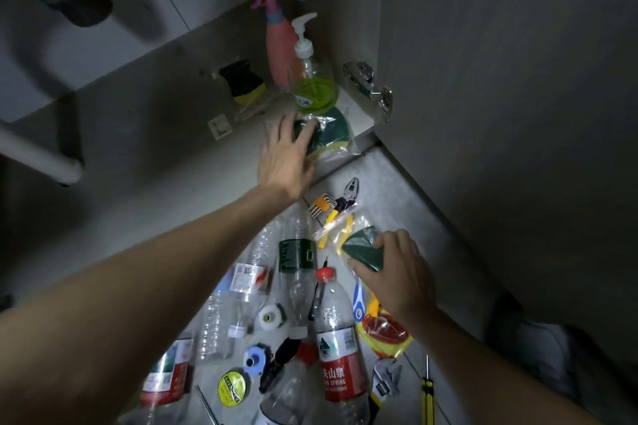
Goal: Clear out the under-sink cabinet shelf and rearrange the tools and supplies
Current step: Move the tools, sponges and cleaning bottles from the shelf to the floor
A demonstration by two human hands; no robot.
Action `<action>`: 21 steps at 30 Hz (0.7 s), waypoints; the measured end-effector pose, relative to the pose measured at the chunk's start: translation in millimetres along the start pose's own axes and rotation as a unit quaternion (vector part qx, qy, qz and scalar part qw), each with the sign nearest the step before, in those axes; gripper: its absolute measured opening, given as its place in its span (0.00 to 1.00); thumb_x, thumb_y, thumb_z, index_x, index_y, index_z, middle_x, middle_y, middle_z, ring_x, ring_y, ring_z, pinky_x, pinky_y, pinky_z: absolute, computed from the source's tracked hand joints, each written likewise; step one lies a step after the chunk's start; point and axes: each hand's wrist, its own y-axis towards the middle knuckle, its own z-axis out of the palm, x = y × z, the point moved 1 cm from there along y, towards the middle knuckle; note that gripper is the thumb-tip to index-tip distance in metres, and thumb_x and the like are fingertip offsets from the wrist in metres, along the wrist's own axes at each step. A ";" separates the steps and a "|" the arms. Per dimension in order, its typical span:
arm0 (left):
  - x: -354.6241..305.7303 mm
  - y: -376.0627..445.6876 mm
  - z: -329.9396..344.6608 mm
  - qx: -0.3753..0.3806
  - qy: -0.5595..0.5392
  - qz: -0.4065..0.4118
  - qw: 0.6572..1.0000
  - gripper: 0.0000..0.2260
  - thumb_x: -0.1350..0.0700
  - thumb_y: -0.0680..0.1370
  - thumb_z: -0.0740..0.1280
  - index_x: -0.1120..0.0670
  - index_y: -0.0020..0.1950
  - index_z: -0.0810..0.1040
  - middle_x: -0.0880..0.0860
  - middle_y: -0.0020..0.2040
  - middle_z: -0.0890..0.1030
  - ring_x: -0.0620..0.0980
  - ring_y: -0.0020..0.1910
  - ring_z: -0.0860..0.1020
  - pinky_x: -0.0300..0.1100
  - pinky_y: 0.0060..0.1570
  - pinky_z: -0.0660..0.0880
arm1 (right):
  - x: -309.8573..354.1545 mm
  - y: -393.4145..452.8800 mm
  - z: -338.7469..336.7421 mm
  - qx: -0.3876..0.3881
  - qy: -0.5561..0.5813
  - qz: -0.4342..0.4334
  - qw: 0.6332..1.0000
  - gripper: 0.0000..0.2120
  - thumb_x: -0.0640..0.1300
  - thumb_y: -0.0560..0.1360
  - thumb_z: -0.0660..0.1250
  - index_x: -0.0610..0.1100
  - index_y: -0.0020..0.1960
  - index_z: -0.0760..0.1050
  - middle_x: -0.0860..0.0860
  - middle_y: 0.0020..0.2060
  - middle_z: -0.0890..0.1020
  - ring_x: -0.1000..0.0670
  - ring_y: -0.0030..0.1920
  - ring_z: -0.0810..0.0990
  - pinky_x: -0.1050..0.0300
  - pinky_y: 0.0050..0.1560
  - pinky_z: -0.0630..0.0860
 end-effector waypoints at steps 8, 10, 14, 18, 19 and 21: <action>20.4 -28.4 -14.0 -0.032 -0.097 -0.010 0.995 0.26 0.57 0.75 0.68 0.50 0.73 0.68 0.56 0.57 0.74 0.57 0.57 0.72 0.47 0.50 0.69 | 22.7 25.7 -17.7 -0.026 0.050 -0.011 0.998 0.10 0.50 0.81 0.58 0.45 0.49 0.74 0.49 0.47 0.74 0.47 0.49 0.74 0.47 0.51 0.74; 25.7 -52.5 -20.7 -0.034 -0.102 0.002 0.994 0.28 0.56 0.75 0.68 0.50 0.74 0.67 0.55 0.58 0.74 0.55 0.57 0.71 0.47 0.50 0.70 | 33.9 36.9 -23.7 -0.029 0.052 -0.024 0.998 0.10 0.50 0.81 0.57 0.46 0.51 0.74 0.50 0.48 0.74 0.48 0.51 0.74 0.46 0.53 0.74; 45.8 -116.2 -19.6 0.014 -0.050 0.021 0.998 0.29 0.51 0.75 0.67 0.48 0.75 0.64 0.51 0.60 0.72 0.50 0.56 0.71 0.46 0.50 0.74 | 63.0 67.2 -38.0 -0.053 0.053 -0.048 0.996 0.10 0.48 0.82 0.56 0.45 0.54 0.74 0.49 0.51 0.75 0.48 0.54 0.73 0.49 0.53 0.74; 62.8 -172.2 -5.0 0.128 -0.003 -0.023 0.992 0.35 0.28 0.72 0.58 0.41 0.76 0.59 0.44 0.62 0.65 0.44 0.56 0.66 0.38 0.51 0.67 | 90.7 99.4 -56.1 -0.081 0.074 -0.071 0.991 0.07 0.47 0.81 0.59 0.46 0.54 0.74 0.48 0.53 0.74 0.46 0.56 0.73 0.48 0.52 0.71; 64.9 -180.2 -3.2 0.146 0.006 -0.030 0.989 0.36 0.23 0.70 0.53 0.39 0.74 0.60 0.43 0.60 0.64 0.43 0.55 0.64 0.39 0.51 0.67 | 97.2 109.4 -62.1 -0.082 0.074 -0.074 0.991 0.07 0.46 0.80 0.61 0.46 0.56 0.73 0.48 0.54 0.74 0.46 0.57 0.73 0.47 0.53 0.72; 68.1 -180.1 -8.9 0.133 -0.008 -0.028 0.991 0.33 0.24 0.73 0.47 0.40 0.70 0.66 0.43 0.58 0.65 0.42 0.53 0.63 0.40 0.49 0.67 | 110.8 134.8 -79.5 -0.081 0.074 -0.076 0.991 0.11 0.47 0.78 0.63 0.46 0.59 0.73 0.48 0.57 0.74 0.45 0.61 0.73 0.46 0.55 0.73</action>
